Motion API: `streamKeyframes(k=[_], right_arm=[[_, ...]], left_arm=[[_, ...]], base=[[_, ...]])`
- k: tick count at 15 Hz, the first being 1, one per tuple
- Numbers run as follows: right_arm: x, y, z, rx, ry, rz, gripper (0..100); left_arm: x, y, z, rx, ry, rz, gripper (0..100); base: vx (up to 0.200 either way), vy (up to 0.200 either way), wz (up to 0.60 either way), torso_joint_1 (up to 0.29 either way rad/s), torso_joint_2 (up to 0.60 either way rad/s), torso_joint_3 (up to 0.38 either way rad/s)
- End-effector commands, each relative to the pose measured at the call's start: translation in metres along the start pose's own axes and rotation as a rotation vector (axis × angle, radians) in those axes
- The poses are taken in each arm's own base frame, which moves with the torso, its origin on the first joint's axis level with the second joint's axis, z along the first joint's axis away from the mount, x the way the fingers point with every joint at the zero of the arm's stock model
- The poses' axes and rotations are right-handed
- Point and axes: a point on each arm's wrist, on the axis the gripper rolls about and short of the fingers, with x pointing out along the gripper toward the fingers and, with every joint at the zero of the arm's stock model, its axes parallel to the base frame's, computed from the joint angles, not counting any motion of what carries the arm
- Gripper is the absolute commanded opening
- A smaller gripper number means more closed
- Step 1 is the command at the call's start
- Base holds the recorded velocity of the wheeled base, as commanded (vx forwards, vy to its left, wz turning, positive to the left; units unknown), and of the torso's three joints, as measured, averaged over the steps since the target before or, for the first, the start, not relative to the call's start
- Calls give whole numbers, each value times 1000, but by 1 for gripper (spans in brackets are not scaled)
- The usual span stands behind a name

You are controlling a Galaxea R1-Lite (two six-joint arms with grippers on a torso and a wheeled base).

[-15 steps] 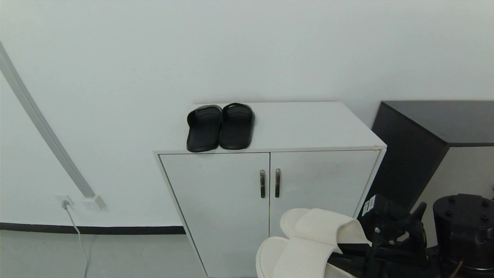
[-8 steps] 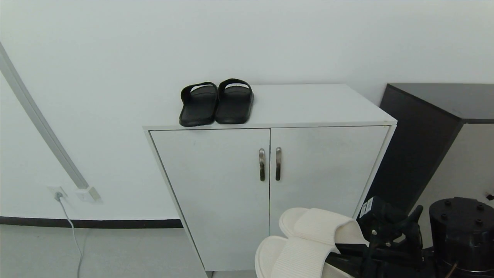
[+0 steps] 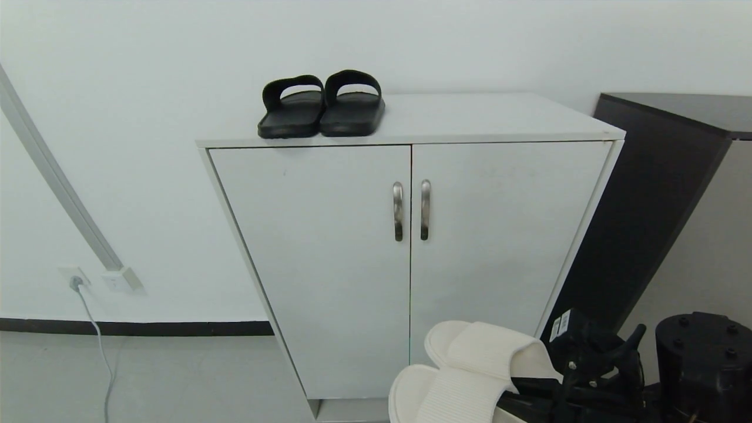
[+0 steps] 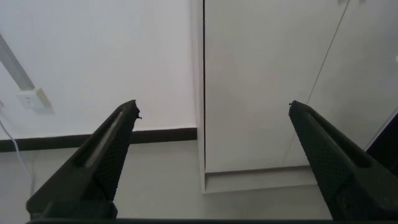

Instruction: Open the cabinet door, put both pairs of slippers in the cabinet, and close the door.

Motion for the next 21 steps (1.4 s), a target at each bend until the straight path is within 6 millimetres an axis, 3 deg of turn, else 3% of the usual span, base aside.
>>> streamKeyframes(k=[1, 6, 12, 14, 15, 21], right_arm=[[1, 0, -2, 3, 7, 2, 0], [-1, 1, -3, -5, -5, 3, 0], [0, 0, -7, -3, 9, 3, 0], [-1, 0, -8, -3, 8, 0, 0], [-1, 0, -7, -2, 4, 2, 0], [1, 0, -7, -4, -3, 5, 0]], left_arm=[[0, 0, 0, -34, 0, 7, 100], [0, 0, 0, -44, -2, 2, 100], [-1, 0, 6, -42, -31, -4, 100], [-8, -1, 69, -152, -75, -155, 100], [-1, -2, 81, -154, -14, -197, 100], [72, -10, 111, -163, 92, -499, 100]], base=[[0, 0, 0, -80, 456, 373], [0, 0, 0, -30, 411, 377], [0, 0, 0, 0, 64, 61], [0, 0, 0, 0, 0, 0], [0, 0, 0, 0, 0, 0], [0, 0, 0, 0, 0, 0]])
